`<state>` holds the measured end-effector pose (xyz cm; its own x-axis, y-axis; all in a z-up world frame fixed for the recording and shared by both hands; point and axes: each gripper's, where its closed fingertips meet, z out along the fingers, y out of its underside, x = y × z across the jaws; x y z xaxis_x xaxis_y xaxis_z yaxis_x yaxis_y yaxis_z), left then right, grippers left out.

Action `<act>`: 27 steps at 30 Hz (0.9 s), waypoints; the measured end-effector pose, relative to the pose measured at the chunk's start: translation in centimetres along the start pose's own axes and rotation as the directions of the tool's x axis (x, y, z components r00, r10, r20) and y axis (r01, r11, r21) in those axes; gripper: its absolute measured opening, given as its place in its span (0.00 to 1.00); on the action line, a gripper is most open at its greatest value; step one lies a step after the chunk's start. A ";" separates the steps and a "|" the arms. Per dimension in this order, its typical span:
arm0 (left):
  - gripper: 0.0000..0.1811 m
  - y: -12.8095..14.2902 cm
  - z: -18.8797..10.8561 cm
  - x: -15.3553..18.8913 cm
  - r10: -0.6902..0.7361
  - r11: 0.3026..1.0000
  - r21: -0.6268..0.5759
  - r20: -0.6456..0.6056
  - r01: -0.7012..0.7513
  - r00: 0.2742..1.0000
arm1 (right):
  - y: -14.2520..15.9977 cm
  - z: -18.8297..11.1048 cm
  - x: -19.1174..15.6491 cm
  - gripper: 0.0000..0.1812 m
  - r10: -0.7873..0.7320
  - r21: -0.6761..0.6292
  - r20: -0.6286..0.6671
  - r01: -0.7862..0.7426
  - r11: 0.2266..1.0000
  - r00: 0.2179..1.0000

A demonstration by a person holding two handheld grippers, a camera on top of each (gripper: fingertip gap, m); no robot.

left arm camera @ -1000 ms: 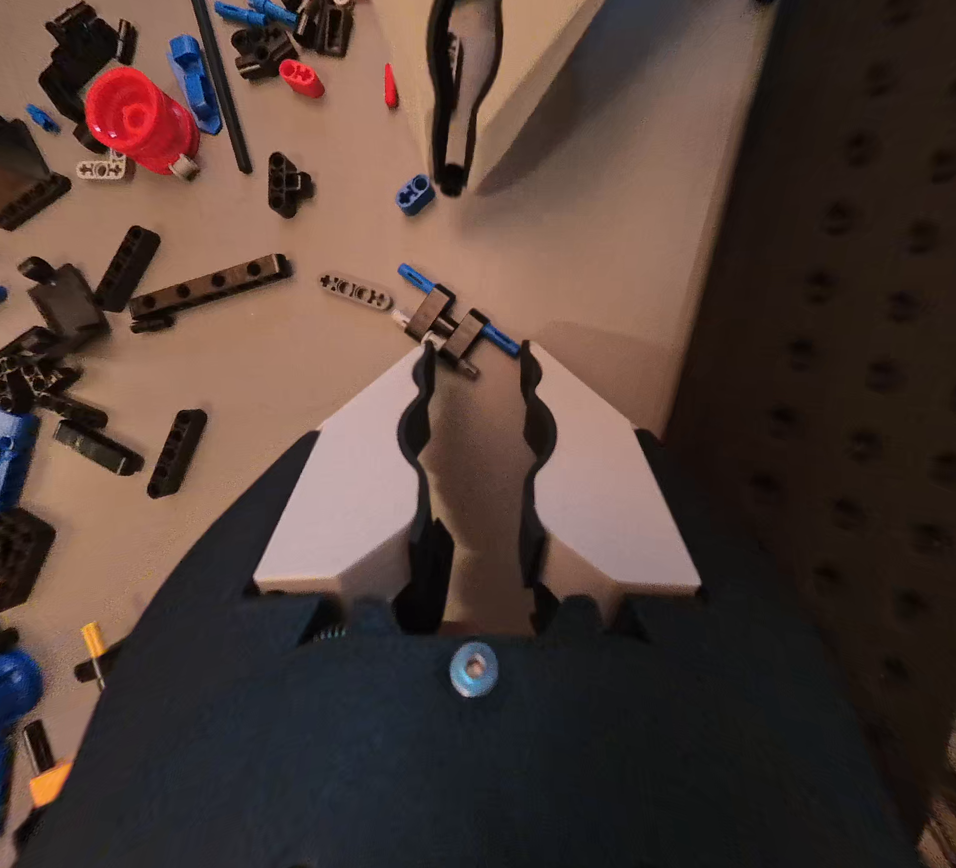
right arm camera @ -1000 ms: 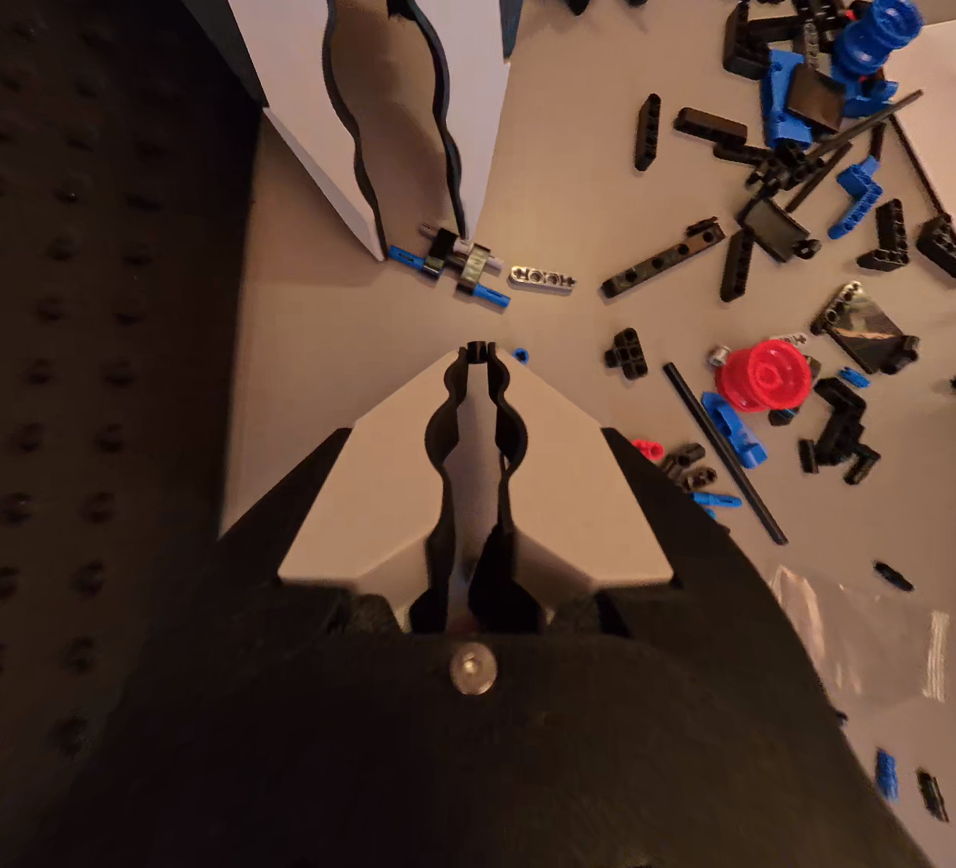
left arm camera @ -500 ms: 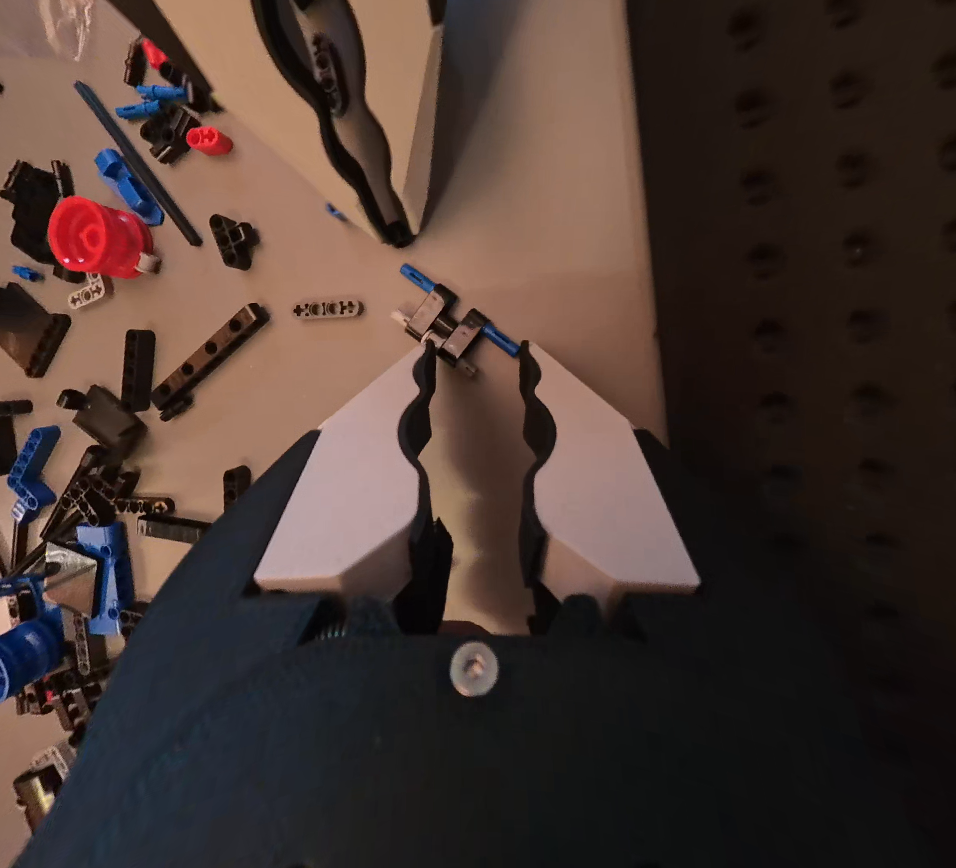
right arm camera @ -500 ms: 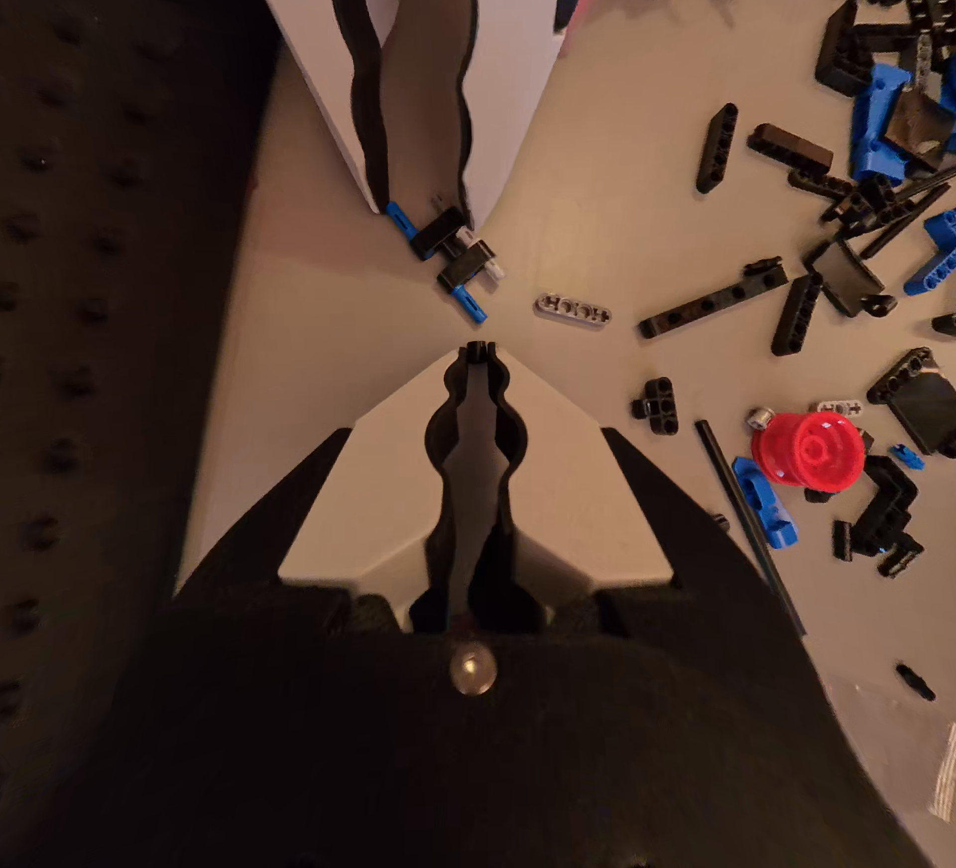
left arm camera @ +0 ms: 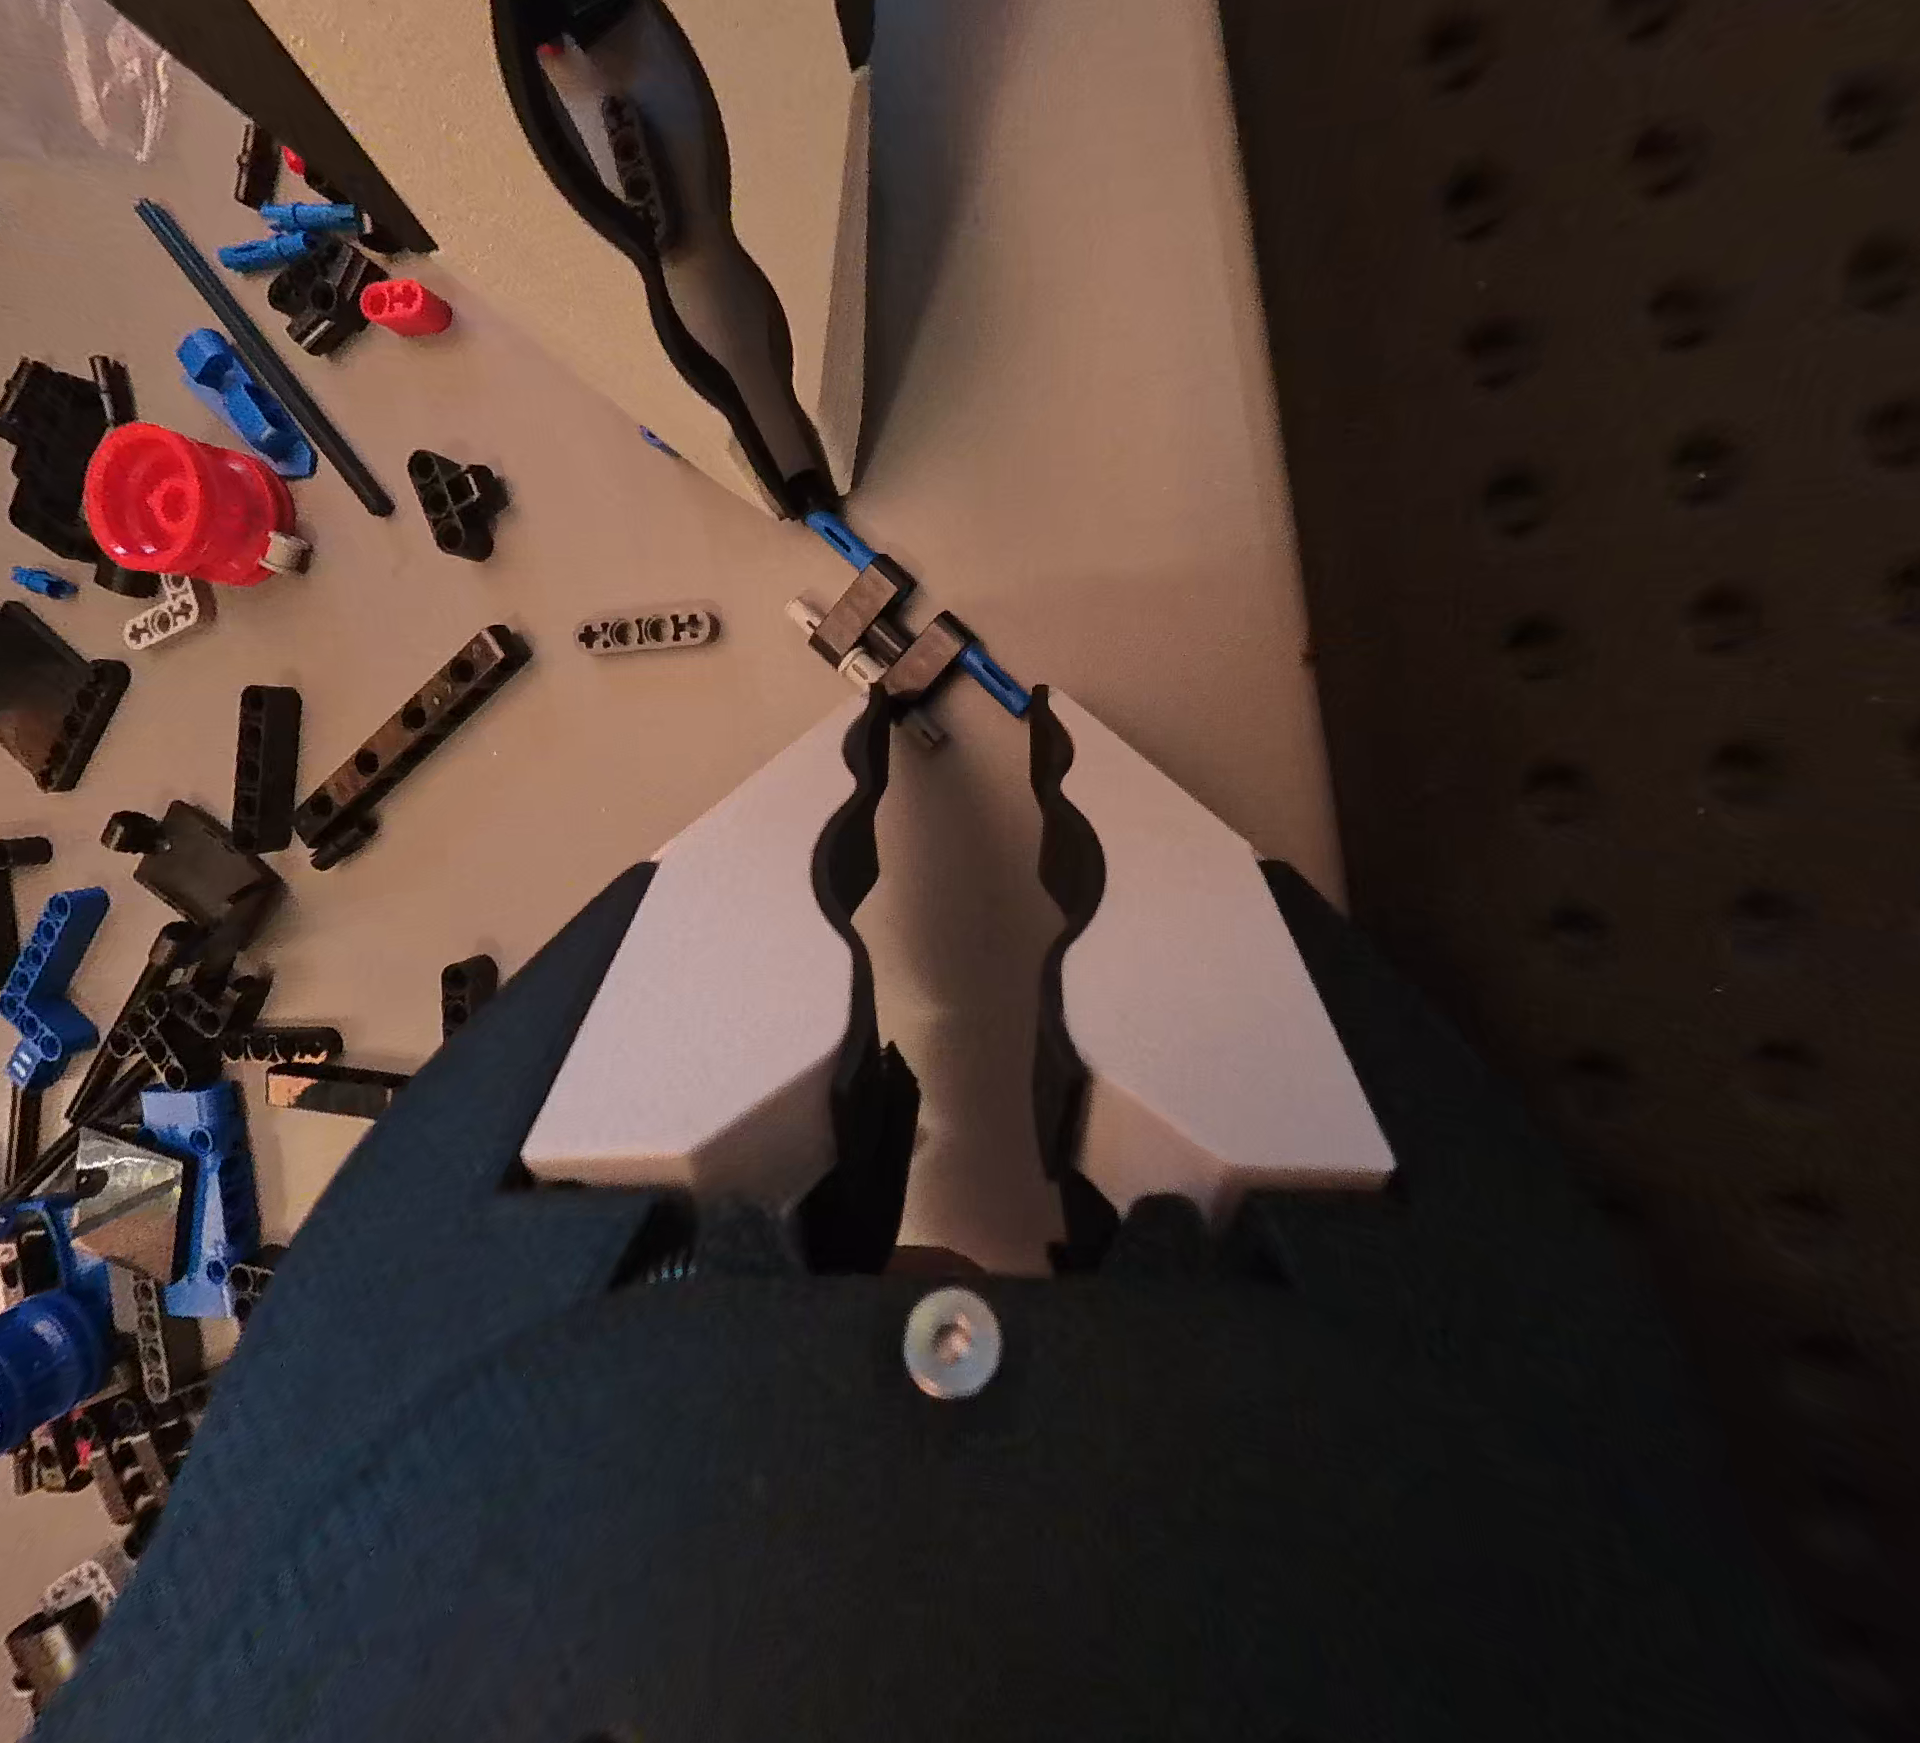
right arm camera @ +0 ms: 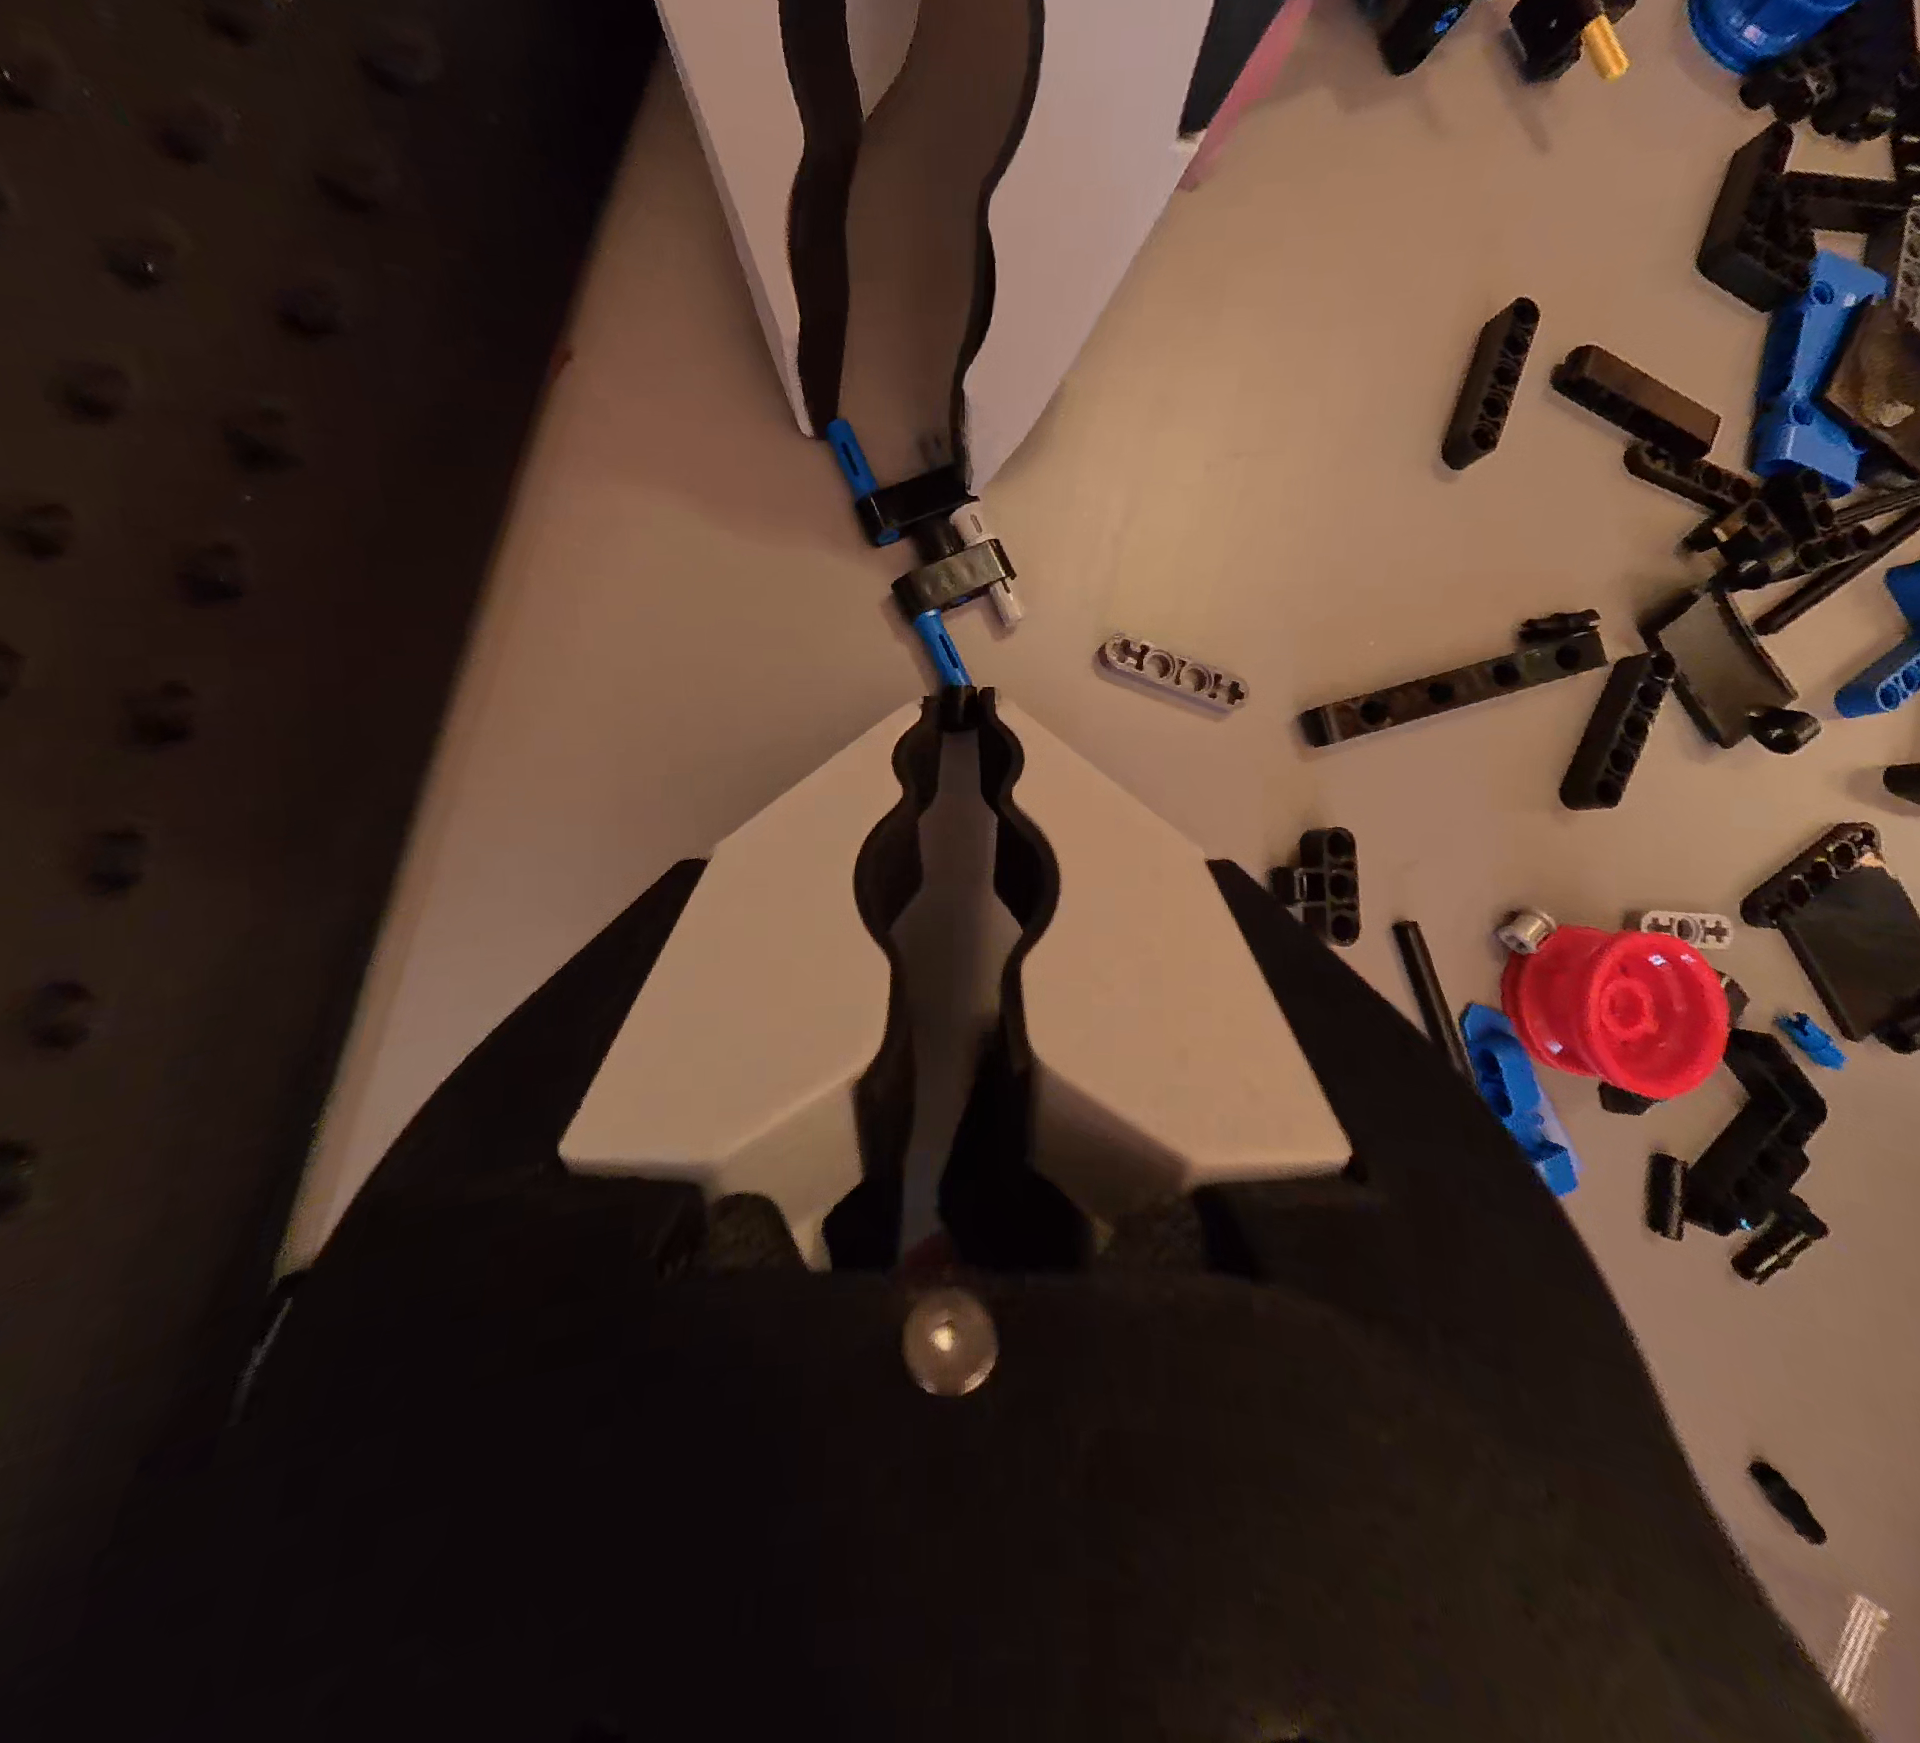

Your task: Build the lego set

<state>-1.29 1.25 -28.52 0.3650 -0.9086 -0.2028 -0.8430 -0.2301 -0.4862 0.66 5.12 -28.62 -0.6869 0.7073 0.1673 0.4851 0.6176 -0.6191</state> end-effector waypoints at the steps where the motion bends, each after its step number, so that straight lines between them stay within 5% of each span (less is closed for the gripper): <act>1: 0.13 0.0 0.0 0.0 0.001 1.000 0.001 0.000 -0.001 1.000 | 0.0 0.0 0.0 0.02 -0.010 0.000 0.000 0.010 1.000 1.000; 27: 0.15 -0.1 0.0 0.0 0.038 0.999 0.015 -0.094 -0.037 0.995 | -0.1 0.0 -0.6 0.02 -0.271 -0.047 0.189 0.284 0.958 0.944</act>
<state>-1.22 1.27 -28.52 0.2940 -0.9454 -0.1405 -0.8497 -0.1912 -0.4913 1.04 4.65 -28.65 -0.8821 0.4351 0.1804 0.2946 0.8085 -0.5094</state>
